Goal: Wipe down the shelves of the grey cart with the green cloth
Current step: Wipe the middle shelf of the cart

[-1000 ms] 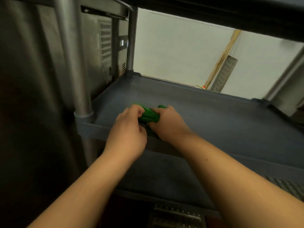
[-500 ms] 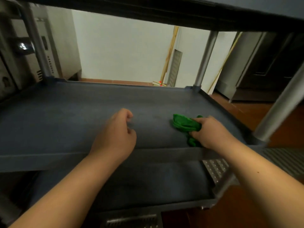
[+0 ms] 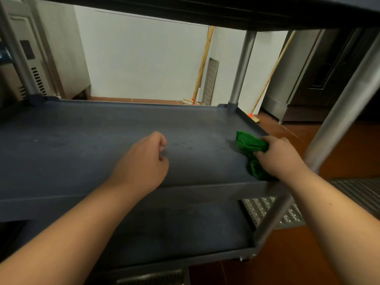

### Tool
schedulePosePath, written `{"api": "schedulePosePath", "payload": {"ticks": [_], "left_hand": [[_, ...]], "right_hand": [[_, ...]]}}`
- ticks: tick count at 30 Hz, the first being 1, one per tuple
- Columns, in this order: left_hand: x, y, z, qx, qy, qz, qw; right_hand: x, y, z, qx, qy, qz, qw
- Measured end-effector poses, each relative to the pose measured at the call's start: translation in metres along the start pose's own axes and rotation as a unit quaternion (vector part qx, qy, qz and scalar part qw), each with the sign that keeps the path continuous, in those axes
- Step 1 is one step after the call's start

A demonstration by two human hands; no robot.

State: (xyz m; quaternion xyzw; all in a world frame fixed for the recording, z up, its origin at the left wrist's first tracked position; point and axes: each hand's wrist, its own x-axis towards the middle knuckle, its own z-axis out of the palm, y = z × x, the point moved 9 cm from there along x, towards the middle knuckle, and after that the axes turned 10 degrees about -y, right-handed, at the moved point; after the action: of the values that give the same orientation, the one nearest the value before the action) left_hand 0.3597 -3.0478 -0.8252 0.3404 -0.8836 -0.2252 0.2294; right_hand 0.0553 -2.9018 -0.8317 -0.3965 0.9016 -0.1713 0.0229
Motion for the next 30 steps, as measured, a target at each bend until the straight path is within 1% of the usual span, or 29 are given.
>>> {"api": "schedulePosePath", "payload": {"ticks": [3, 7, 11, 13, 17, 20, 27, 30], "left_hand": [[0.014, -0.005, 0.006, 0.005, -0.038, -0.006, 0.999], [0.029, -0.023, 0.003, 0.012, -0.066, -0.042, 0.997], [0.03, -0.038, -0.007, 0.004, -0.058, -0.048, 0.997], [0.026, -0.041, -0.012, -0.007, -0.046, -0.042, 0.998], [0.018, -0.054, -0.028, -0.028, -0.007, -0.032, 0.999], [0.008, -0.078, -0.049, -0.044, 0.017, -0.038, 0.998], [-0.038, -0.145, -0.112, -0.025, 0.033, -0.09, 0.995], [-0.063, -0.172, -0.142, -0.009, 0.056, -0.114, 0.992]], "right_hand": [[0.019, -0.004, -0.002, -0.004, 0.015, 0.015, 1.0], [0.036, 0.007, 0.008, -0.03, -0.026, 0.083, 0.996], [0.036, 0.007, 0.01, -0.032, 0.006, 0.083, 0.996], [0.037, -0.003, 0.012, -0.033, 0.007, 0.072, 0.997], [0.043, -0.047, 0.027, -0.051, -0.019, 0.043, 0.998], [0.043, -0.087, 0.047, -0.057, -0.033, 0.013, 0.998], [0.027, -0.202, 0.094, -0.03, -0.059, -0.053, 0.996], [0.015, -0.261, 0.116, -0.025, -0.073, -0.078, 0.994]]}}
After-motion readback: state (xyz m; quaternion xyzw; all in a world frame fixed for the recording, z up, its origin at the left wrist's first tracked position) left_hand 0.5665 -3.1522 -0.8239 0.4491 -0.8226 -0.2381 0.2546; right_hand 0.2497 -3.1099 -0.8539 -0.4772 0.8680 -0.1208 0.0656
